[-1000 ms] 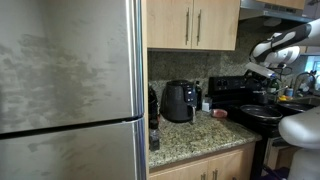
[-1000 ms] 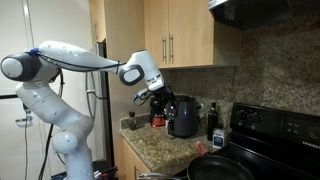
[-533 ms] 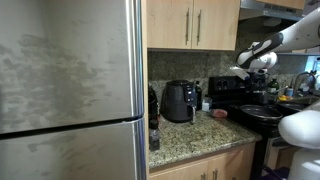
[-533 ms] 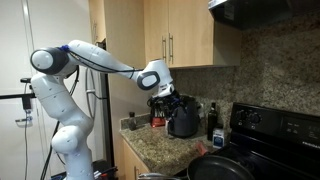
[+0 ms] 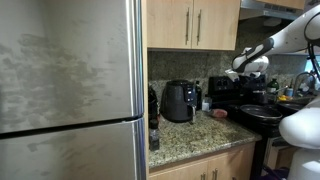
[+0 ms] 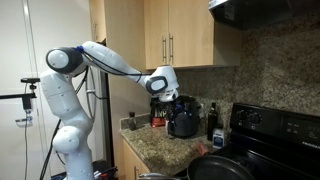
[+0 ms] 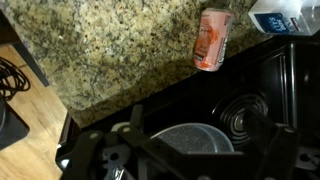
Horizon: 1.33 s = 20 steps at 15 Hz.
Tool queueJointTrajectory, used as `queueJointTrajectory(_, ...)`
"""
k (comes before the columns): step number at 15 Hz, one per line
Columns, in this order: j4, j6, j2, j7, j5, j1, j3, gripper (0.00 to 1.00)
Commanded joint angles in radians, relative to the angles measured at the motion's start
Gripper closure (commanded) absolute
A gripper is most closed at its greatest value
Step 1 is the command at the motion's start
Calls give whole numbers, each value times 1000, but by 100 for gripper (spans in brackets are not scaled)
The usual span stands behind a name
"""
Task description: Move the can slightly backward and put it upright
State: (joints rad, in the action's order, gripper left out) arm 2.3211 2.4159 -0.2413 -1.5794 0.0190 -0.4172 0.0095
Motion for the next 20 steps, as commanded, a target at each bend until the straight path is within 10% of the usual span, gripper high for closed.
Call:
queueJointTrajectory(1,-149,-1,179,-190,15,60,-32,0)
queueJointTrajectory(20,-408,-117,483,-157,-15,213,-199,0)
